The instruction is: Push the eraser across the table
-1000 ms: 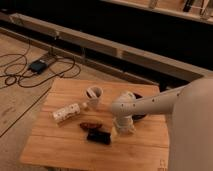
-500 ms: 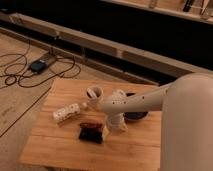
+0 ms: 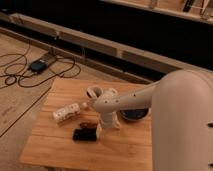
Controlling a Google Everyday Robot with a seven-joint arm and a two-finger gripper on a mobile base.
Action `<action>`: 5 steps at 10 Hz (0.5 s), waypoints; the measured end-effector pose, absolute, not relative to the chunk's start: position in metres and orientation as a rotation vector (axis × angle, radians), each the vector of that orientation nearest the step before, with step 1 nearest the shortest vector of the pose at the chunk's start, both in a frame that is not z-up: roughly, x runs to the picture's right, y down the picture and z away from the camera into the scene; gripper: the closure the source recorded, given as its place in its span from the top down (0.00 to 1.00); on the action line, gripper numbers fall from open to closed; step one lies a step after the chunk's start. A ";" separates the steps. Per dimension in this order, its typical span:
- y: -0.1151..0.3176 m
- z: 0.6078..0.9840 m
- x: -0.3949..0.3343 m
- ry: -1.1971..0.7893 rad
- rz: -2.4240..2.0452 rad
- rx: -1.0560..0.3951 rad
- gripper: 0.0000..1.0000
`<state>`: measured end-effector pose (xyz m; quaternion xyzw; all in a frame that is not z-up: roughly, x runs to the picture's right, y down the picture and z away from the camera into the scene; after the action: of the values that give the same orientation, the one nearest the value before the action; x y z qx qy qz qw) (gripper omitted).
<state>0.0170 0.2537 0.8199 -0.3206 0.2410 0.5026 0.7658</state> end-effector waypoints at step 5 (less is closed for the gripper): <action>0.249 0.817 -0.019 0.514 1.158 -0.662 0.80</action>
<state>-0.0193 0.2492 0.8165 -0.3036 0.2358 0.5310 0.7551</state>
